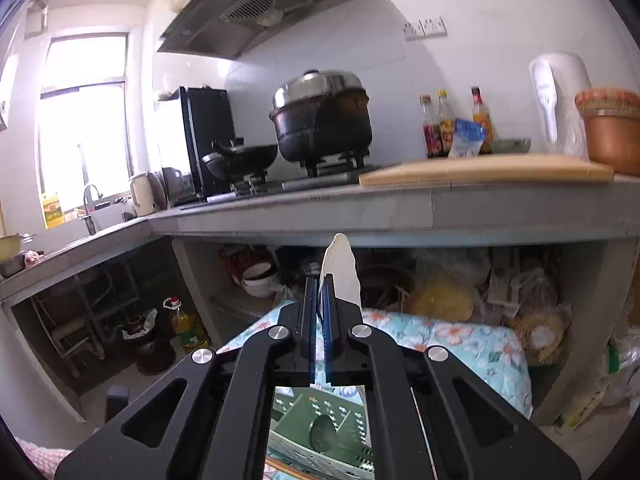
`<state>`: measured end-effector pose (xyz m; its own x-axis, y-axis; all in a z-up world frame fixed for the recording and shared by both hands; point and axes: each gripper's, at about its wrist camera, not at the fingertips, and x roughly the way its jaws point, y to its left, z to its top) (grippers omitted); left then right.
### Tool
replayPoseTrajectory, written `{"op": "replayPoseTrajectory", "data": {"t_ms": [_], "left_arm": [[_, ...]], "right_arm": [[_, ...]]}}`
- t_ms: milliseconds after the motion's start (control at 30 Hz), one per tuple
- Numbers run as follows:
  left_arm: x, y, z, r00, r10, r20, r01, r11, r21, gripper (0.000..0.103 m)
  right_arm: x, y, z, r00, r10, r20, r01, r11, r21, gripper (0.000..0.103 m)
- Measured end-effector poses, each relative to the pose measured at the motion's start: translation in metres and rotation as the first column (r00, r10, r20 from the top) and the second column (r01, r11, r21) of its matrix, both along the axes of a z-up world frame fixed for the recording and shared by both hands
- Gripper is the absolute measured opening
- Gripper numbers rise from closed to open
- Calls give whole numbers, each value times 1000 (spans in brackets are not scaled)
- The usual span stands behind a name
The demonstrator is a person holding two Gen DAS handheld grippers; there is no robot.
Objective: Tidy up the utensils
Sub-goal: 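Lower the white rice paddle into the green holder and open the right gripper, then move the right gripper to the wooden chopsticks and close on one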
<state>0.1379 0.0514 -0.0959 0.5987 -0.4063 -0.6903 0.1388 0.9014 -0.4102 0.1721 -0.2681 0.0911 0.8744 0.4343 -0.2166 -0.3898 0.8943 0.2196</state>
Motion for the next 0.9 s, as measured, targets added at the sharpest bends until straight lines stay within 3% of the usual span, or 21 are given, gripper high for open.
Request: {"op": "replayPoseTrajectory", "data": {"t_ms": [100, 233, 400, 433, 533, 567, 767, 900], "left_arm": [[2, -1, 0, 1000, -5, 0, 5, 1000, -6, 62], [2, -3, -1, 1000, -12, 1, 12, 1000, -5, 62], [1, -3, -1, 1000, -12, 1, 12, 1000, -3, 62], [1, -3, 0, 1000, -11, 2, 11, 1000, -3, 62], [0, -3, 0, 1000, -10, 1, 10, 1000, -2, 62], [0, -3, 0, 1000, -10, 2, 10, 1000, -2, 62], [-5, -7, 6, 1000, -20, 14, 20, 1000, 4, 62], [-10, -9, 9, 999, -31, 23, 31, 1000, 4, 63]], "right_arm": [[12, 4, -24, 999, -11, -31, 10, 1000, -28, 3], [23, 0, -56, 994, 21, -105, -20, 1000, 11, 4], [20, -4, -73, 989, 26, -145, -23, 999, 22, 6], [17, -4, -72, 989, 21, -147, -19, 1000, 17, 9], [6, -7, -68, 991, 3, -131, -3, 1000, 4, 42], [0, -9, -66, 993, 1, -119, 0, 1000, 8, 46], [-30, -24, -51, 996, -33, -82, 35, 999, 26, 54], [-52, -40, -55, 990, -40, -139, 51, 996, 77, 61]]}}
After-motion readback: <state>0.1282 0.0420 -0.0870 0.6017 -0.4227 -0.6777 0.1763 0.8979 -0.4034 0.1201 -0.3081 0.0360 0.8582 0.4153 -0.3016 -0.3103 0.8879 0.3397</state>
